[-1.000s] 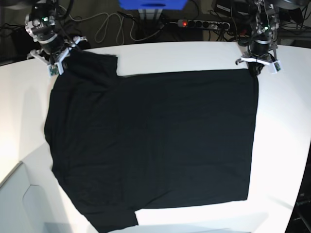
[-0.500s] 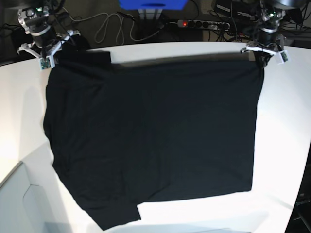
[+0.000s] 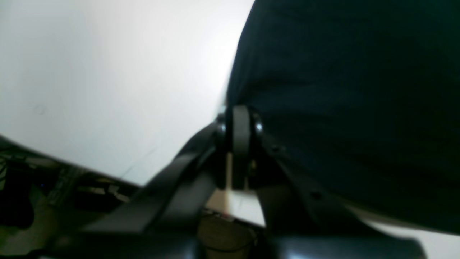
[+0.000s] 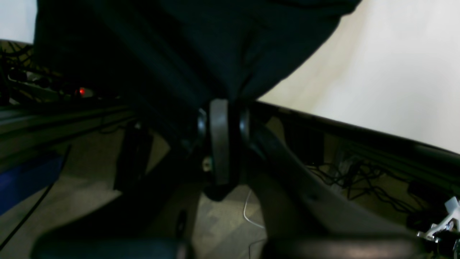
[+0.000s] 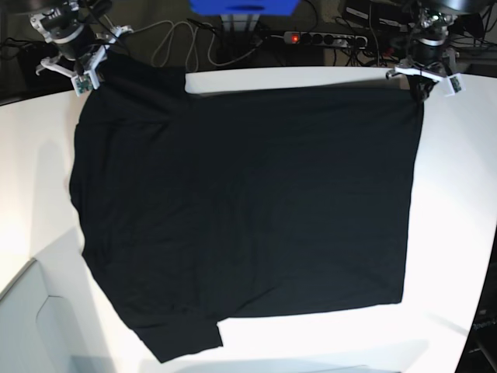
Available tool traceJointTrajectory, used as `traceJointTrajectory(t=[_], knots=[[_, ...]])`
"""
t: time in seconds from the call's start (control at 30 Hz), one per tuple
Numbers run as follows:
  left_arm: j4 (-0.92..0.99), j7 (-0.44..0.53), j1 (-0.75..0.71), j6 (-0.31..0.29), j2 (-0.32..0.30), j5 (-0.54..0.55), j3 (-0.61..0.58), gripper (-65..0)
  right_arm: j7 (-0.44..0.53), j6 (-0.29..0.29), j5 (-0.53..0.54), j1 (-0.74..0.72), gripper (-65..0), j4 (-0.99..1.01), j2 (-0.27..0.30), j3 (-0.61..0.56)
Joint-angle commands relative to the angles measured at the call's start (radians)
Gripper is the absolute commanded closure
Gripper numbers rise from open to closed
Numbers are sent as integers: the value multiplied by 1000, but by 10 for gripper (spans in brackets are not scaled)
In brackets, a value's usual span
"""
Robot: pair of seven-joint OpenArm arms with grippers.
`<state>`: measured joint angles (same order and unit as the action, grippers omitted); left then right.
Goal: Fold the T-shirt properly
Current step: 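Lift the shoulder edge with both grippers and pull it toward the robot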
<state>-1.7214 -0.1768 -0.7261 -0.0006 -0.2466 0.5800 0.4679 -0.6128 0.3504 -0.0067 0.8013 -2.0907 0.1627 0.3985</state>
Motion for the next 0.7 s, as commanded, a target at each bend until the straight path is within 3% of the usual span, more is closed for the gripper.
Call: traceJointTrajectory(t=[0.0, 0.67], knots=[[-15, 24, -14, 1, -10, 1, 15, 0, 12, 17, 1, 13, 0, -18, 7, 7], [-59, 24, -23, 1, -12, 1, 70, 0, 14, 17, 4, -35, 0, -23, -4, 27]])
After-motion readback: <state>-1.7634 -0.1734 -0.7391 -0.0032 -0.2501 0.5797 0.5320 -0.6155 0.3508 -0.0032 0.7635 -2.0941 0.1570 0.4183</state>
